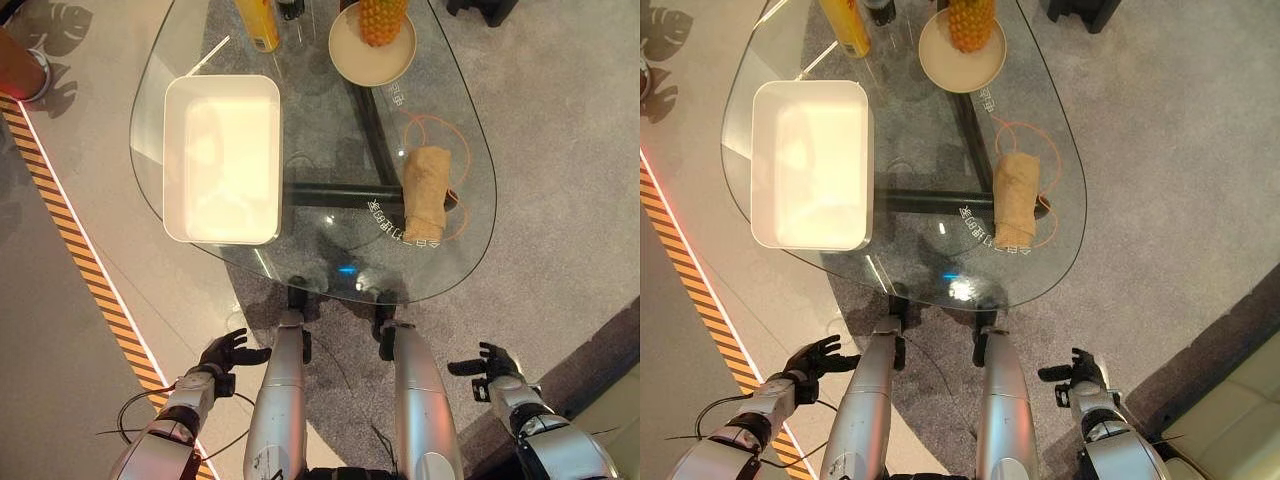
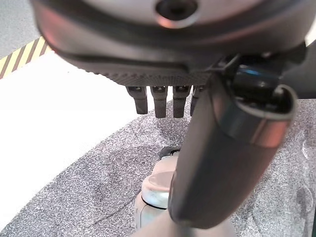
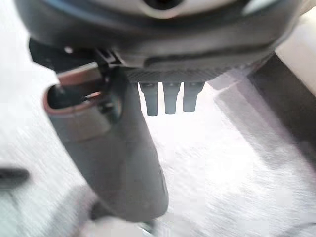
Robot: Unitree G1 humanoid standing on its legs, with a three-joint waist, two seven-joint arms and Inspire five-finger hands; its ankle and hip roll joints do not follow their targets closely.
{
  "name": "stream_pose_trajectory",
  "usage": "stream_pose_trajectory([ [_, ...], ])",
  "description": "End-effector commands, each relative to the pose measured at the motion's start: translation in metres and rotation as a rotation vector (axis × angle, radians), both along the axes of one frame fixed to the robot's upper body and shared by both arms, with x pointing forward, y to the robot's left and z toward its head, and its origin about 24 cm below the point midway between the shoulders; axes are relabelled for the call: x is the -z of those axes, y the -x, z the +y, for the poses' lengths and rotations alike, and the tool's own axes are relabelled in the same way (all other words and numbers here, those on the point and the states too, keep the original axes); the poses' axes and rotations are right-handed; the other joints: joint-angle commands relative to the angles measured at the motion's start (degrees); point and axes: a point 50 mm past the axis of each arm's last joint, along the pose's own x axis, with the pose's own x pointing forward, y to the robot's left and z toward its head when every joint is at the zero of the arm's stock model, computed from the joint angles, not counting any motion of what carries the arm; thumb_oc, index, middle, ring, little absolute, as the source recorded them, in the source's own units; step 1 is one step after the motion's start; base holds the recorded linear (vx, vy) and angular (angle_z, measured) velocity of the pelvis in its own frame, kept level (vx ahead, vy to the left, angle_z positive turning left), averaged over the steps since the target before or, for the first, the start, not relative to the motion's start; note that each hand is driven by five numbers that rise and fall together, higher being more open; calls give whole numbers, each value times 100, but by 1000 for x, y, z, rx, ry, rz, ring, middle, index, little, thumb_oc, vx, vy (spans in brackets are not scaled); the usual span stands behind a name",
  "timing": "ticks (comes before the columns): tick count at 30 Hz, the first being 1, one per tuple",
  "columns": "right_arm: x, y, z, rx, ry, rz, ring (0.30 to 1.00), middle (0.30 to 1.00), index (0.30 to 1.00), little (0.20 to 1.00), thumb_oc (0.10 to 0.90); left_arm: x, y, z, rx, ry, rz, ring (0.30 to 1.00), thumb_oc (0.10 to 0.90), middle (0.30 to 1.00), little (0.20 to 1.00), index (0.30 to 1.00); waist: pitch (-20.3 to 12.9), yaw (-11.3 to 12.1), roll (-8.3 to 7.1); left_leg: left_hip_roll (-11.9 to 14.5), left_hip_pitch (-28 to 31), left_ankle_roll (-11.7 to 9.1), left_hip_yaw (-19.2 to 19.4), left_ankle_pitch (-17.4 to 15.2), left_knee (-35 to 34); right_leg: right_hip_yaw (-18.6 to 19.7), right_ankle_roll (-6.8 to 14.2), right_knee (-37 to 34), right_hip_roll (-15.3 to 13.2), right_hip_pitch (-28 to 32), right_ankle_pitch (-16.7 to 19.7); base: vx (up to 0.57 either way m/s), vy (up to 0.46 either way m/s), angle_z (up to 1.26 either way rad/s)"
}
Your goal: Wipe the table with a cloth and put it in the basket.
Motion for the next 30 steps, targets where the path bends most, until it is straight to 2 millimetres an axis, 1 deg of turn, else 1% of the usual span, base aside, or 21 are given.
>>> stream_pose_trajectory([
  [1,-48,3,-62,225,203,-237,900,900,900,900,800,13,36,27,-29,-70,88,900,800,900,900,900,-57,0,-14,-67,-172,300,205,-806,1299,-96,-21,35,-52,134,243,35,-20,-1],
  [4,-74,-11,-66,271,240,-377,900,900,900,900,800,13,37,28,-33,-71,90,900,800,900,900,900,-57,-10,-24,-53,-162,319,207,-825,1299,-88,-16,66,-49,122,240,0,0,0],
  [6,-101,-24,-70,295,254,-500,900,900,900,900,800,14,37,28,-32,-69,92,900,800,900,900,900,-57,-11,-14,-55,-162,334,205,-832,1294,-95,-12,85,-60,101,241,0,0,0],
  [9,-136,-42,-66,291,274,-654,900,900,900,900,800,15,38,27,-35,-63,94,900,800,900,900,900,-57,-14,4,-54,-173,336,199,-830,1292,-107,-15,109,-79,67,237,0,0,0],
  [10,-146,-47,-64,287,272,-704,900,900,900,900,800,16,39,27,-37,-62,95,900,800,900,900,900,-57,-16,11,-55,-176,333,195,-828,1292,-109,-17,116,-83,61,233,6,32,1],
  [11,-160,-54,-58,273,275,-766,900,900,900,900,800,16,39,26,-35,-63,99,900,800,900,900,900,-57,-14,25,-60,-175,329,191,-828,1295,-108,-15,133,-88,56,225,0,0,0],
  [13,-176,-62,-50,238,296,-823,900,900,900,900,800,15,37,26,-37,-59,97,900,800,900,900,900,-57,-13,44,-68,-181,328,186,-814,1277,-108,-15,135,-94,38,227,0,0,0],
  [16,-209,-79,-25,157,302,-946,900,900,900,900,800,14,34,23,-35,-54,92,900,800,900,900,900,-57,-25,56,-69,-179,306,201,-799,1248,-113,-17,106,-103,33,220,-8,33,1],
  [17,-212,-80,-23,150,299,-958,900,900,900,900,800,14,34,23,-35,-54,92,900,800,900,900,900,-57,-25,59,-70,-172,303,201,-798,1241,-113,-17,105,-102,39,215,0,0,0],
  [19,-228,-87,-10,102,281,-1028,900,900,900,900,800,15,34,21,-30,-51,90,900,800,900,900,900,-57,-16,74,-79,-162,295,212,-793,1213,-117,-17,83,-101,50,198,0,0,0],
  [21,-239,-92,1,55,274,-1063,900,900,900,900,800,14,31,18,-23,-50,89,900,800,900,900,900,-57,0,83,-91,-151,297,217,-781,1178,-133,-20,58,-108,54,196,2,8,2],
  [25,-258,-102,23,-27,273,-1098,900,900,900,900,800,16,30,12,-7,-45,92,900,800,900,900,900,-57,39,110,-103,-111,291,238,-764,1109,-162,-33,11,-126,75,191,0,0,0],
  [26,-259,-102,24,-32,273,-1099,900,900,900,900,800,16,30,11,-6,-44,92,900,800,900,900,900,-57,40,111,-103,-108,291,238,-761,1102,-163,-33,8,-127,77,191,0,0,0],
  [29,-267,-108,36,-80,287,-1098,900,900,900,900,800,17,30,8,5,-42,92,900,800,900,900,900,-57,71,133,-113,-87,285,253,-748,1063,-173,-44,-26,-134,97,188,6,6,1],
  [30,-271,-111,44,-107,296,-1089,900,900,900,900,800,18,29,7,11,-41,93,900,800,900,900,900,-57,89,147,-124,-71,281,263,-741,1039,-182,-54,-41,-137,106,185,15,17,5],
])
